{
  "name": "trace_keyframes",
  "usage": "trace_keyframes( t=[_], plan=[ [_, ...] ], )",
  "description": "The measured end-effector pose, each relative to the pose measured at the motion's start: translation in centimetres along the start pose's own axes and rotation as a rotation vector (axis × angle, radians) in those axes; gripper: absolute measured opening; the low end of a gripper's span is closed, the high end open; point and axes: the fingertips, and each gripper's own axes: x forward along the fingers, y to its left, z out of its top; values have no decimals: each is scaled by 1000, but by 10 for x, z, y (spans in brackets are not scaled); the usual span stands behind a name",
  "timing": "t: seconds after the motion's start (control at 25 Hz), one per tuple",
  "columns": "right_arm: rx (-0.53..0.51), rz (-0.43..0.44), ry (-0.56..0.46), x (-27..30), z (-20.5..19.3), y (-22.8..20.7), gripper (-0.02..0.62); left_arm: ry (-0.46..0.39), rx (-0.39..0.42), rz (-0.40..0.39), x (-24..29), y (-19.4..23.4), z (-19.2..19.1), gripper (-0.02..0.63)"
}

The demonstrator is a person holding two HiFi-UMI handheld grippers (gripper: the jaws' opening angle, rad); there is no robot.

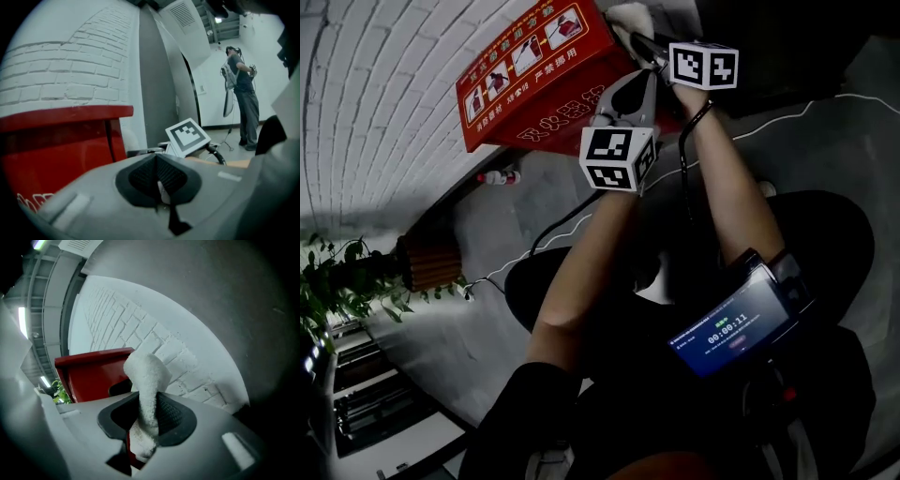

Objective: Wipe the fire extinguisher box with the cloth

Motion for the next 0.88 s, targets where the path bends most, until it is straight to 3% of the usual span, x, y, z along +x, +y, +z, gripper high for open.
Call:
trace_keyframes(
  t=[0.44,0.88],
  plan=[
    [77,-96,122,2,-79,-74,98,90,-14,-13,17,-1,-57,0],
    [173,-201,233,-5,-164,-149,98,180,-40,-44,40,0,-143,-1]
  ],
)
